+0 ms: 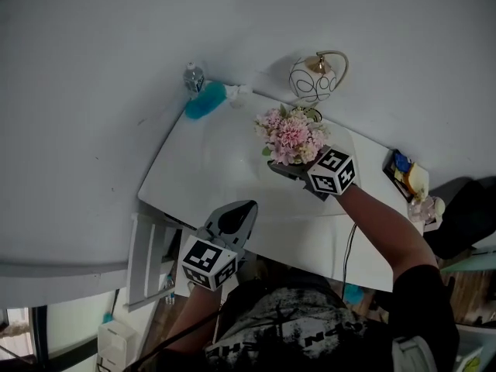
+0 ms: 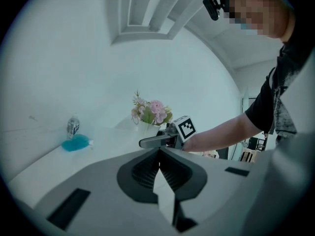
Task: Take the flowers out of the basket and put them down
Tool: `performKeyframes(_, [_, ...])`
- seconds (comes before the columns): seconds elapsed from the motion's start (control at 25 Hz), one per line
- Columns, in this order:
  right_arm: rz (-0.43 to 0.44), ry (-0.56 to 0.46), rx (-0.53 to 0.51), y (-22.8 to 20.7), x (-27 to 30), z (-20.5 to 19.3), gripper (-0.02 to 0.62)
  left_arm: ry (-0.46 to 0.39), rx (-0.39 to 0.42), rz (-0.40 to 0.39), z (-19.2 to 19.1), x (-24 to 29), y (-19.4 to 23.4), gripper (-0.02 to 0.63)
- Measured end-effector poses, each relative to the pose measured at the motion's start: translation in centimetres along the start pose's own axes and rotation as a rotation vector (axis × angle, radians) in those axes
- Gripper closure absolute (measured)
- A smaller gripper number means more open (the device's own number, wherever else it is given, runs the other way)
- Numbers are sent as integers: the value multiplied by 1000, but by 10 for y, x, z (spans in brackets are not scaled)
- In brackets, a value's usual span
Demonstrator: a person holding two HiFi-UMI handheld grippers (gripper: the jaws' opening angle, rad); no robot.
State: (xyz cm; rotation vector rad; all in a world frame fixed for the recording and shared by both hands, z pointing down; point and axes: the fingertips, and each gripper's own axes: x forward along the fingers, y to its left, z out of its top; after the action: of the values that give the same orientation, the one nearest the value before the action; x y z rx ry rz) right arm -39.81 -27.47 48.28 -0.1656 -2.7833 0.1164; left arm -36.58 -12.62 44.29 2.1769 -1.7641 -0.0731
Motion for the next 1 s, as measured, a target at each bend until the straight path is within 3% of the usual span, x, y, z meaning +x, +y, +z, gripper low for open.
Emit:
performKeyframes(0.48, [-11, -38, -41, 10, -70, 45, 238, -16, 38, -107, 11, 22, -49, 592])
performKeyframes(0.76, [-9, -72, -33, 21, -131, 53, 238, 12, 67, -153, 10, 54, -99, 592])
performKeyframes(1.0, [-60, -93, -48, 24, -177, 70, 238, 4, 86, -205, 12, 69, -129, 592])
